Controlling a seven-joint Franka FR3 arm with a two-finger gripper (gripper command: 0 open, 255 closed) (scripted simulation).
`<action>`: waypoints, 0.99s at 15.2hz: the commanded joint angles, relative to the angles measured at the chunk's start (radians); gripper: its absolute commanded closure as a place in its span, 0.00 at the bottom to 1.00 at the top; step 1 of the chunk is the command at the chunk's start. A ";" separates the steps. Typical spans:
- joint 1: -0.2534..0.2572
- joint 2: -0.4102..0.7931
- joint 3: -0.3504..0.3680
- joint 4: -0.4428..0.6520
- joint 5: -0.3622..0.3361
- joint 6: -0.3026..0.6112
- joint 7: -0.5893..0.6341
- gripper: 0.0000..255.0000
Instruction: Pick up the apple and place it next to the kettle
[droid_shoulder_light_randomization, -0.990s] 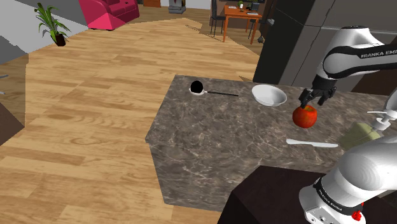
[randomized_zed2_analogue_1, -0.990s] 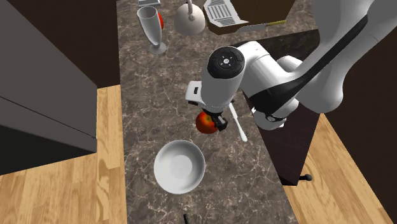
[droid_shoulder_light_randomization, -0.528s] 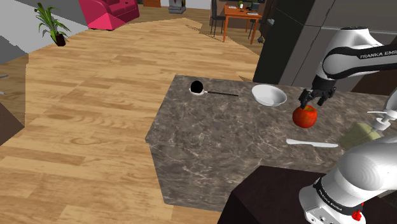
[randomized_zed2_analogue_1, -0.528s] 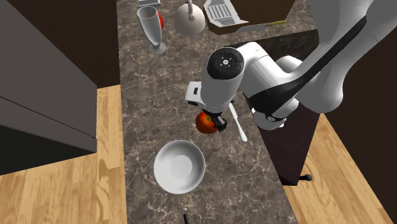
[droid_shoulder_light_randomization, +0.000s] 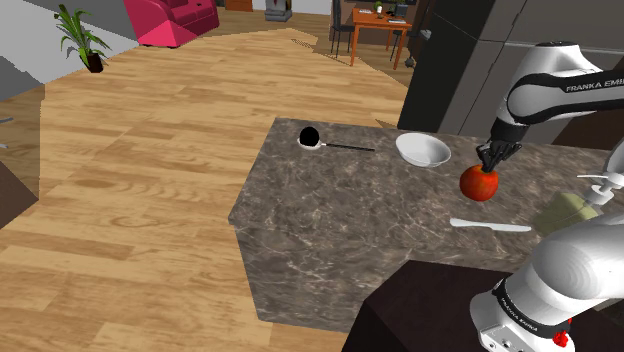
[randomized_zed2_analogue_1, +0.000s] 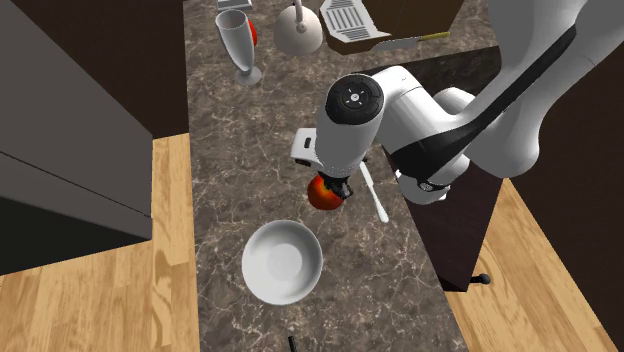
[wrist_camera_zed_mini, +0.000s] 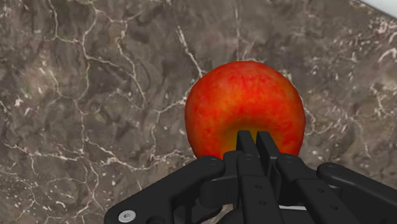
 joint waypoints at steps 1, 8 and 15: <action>0.000 0.001 0.000 -0.001 0.000 0.000 0.000 1.00; 0.004 -0.039 0.019 0.056 0.017 -0.096 -0.009 1.00; 0.009 -0.067 0.040 0.132 0.036 -0.199 -0.018 1.00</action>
